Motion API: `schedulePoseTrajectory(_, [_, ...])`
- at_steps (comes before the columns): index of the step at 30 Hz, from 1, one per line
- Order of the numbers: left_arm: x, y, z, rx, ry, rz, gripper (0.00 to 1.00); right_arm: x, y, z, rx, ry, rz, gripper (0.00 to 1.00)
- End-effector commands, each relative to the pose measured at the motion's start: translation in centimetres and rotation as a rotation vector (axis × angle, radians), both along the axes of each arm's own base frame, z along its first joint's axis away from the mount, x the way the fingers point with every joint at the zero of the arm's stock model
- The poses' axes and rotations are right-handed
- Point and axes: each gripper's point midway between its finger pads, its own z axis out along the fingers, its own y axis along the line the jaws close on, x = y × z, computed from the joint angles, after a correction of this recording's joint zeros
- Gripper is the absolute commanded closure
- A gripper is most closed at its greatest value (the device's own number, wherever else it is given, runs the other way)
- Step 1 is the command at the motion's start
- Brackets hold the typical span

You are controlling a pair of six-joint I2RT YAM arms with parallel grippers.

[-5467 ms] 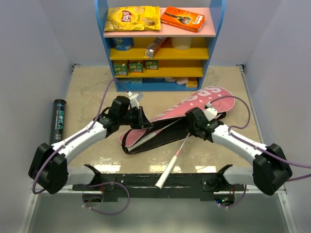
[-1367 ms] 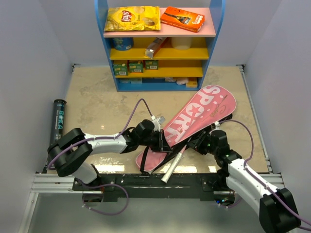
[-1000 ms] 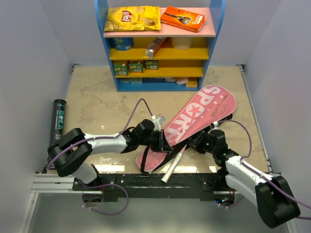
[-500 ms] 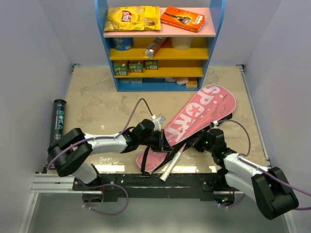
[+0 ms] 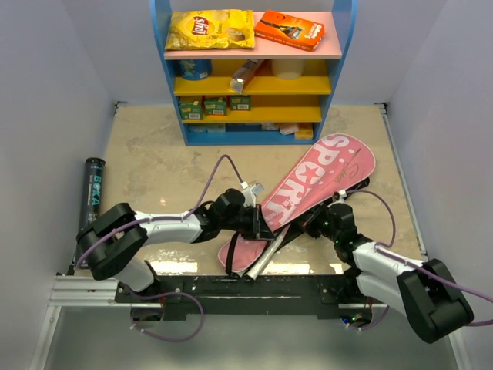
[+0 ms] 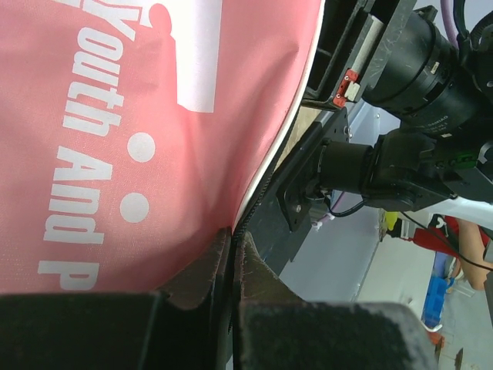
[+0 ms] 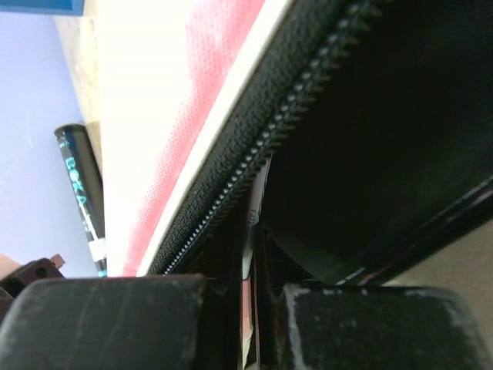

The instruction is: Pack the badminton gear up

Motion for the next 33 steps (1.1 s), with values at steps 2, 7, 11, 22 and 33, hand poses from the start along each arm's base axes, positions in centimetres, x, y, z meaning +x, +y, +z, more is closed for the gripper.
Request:
schedulePoseTrajectory(2, [-0.8,-1.2,2.0,-0.080,-0.004,-0.069,1.00,4.6,0.4,5.5,0.052,-0.211,-0.105,1.00])
schedulePoseTrajectory(7, [-0.9,-1.3,2.5,-0.098,0.002,-0.073,1.00,4.8,1.4,3.6,0.016,-0.187,-0.102,1.00])
schedulePoseTrajectory(11, [-1.2,-1.2,3.1,-0.112,0.003,-0.075,1.00,4.4,1.7,1.7,-0.021,-0.157,-0.105,1.00])
schedulePoseTrajectory(22, [-1.0,-0.3,3.2,-0.036,-0.033,-0.079,0.70,4.2,2.1,2.2,-0.058,-0.175,-0.078,1.00])
schedulePoseTrajectory(33, [6.1,7.7,3.5,0.528,-0.262,0.221,0.58,3.2,1.4,2.3,-0.100,-0.183,-0.052,1.00])
